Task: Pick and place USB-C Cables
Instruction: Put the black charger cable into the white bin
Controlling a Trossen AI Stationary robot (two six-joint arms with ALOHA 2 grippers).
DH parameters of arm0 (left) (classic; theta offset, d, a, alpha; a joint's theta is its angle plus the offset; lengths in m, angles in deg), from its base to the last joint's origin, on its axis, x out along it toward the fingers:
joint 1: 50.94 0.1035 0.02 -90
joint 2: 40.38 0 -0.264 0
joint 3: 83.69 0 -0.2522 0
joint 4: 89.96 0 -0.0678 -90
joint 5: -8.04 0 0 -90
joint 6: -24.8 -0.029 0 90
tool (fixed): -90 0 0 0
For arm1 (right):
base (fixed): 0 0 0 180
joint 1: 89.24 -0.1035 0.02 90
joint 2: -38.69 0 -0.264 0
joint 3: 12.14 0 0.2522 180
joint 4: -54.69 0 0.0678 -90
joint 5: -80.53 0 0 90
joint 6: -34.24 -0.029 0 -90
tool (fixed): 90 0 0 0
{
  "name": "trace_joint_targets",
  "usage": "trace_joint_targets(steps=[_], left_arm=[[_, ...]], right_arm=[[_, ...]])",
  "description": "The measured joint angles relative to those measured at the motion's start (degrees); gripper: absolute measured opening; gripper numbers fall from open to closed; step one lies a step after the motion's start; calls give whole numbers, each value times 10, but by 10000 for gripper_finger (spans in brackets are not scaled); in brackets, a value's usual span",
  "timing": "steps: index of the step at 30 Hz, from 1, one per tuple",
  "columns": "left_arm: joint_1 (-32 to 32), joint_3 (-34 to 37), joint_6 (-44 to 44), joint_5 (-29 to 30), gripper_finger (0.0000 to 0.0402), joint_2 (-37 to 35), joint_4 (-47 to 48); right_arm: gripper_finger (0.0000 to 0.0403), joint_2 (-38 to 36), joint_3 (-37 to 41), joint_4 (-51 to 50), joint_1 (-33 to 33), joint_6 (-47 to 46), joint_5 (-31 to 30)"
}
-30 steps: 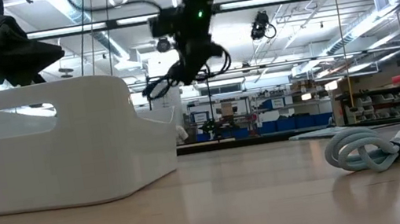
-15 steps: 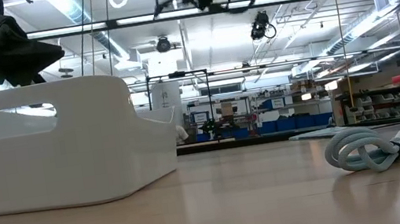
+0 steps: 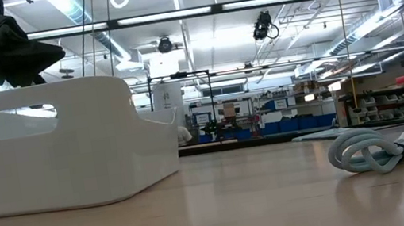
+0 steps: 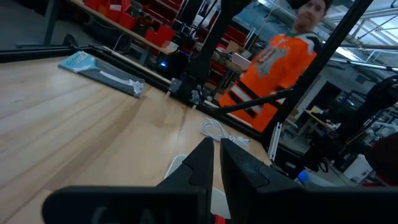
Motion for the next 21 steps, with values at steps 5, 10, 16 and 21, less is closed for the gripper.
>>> trace_joint_targets(steps=[5,10,16,21], left_arm=[[0,0,0,0,36,0,0],[0,0,0,0,36,0,0],[0,0,0,0,36,0,0],[0,0,0,0,36,0,0]], right_arm=[[83,2,7,19,-40,-7,-1],[83,3,45,62,-72,5,-1],[83,3,112,144,-94,19,-2],[83,4,169,215,-104,49,-2]])
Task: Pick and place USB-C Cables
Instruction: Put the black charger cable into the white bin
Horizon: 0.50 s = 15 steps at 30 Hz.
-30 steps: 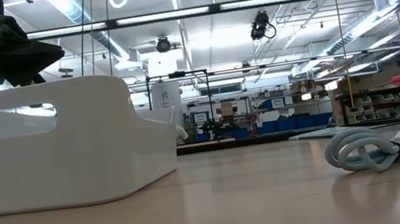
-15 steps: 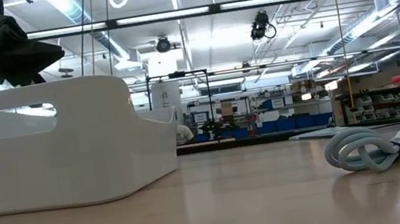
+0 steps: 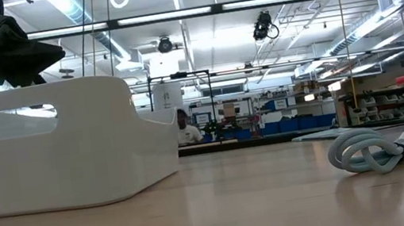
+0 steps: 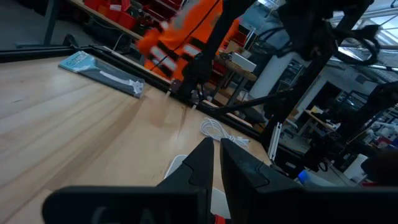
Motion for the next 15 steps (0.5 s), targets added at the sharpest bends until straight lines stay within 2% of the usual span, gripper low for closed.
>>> trace_joint_targets(steps=[9,15], left_arm=[[0,0,0,0,36,0,0],[0,0,0,0,36,0,0]], right_arm=[[83,0,107,171,-1,51,8],[83,0,188,310,-1,135,11]])
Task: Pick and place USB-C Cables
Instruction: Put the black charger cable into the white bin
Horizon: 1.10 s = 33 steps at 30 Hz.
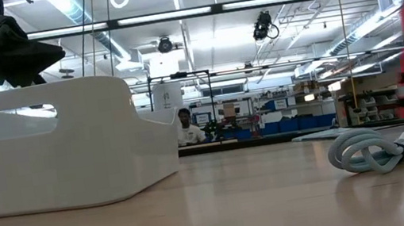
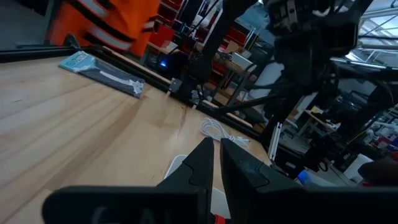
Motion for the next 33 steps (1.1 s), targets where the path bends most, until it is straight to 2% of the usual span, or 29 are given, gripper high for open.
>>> trace_joint_targets(steps=[5,9,15,22,25,33], left_arm=[[0,0,0,0,36,0,0],[0,0,0,0,36,0,0],[0,0,0,0,36,0,0],[0,0,0,0,36,0,0],[0,0,0,0,36,0,0],[0,0,0,0,36,0,0]], right_arm=[[83,0,63,113,7,64,36],[83,13,77,153,11,100,61],[83,76,78,232,11,151,100],[83,159,78,338,18,255,101],[83,186,70,326,25,290,99],[83,238,-29,139,41,352,89]])
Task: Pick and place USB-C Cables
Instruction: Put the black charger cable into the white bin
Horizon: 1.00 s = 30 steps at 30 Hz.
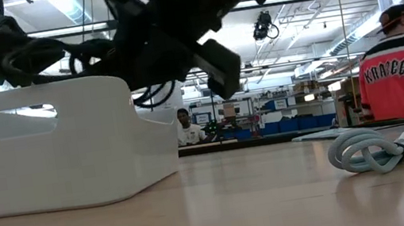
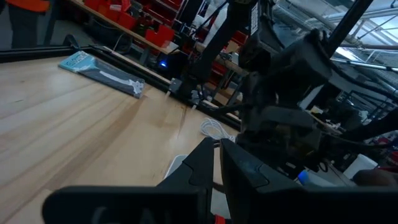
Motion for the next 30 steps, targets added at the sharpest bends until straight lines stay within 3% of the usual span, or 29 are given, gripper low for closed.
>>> trace_joint_targets(steps=[11,20,30], left_arm=[[0,0,0,0,36,0,0],[0,0,0,0,36,0,0],[0,0,0,0,36,0,-4]], right_arm=[[83,-1,-83,-84,9,70,-32],[83,4,-89,-80,19,73,60],[117,26,-88,-89,47,57,57]])
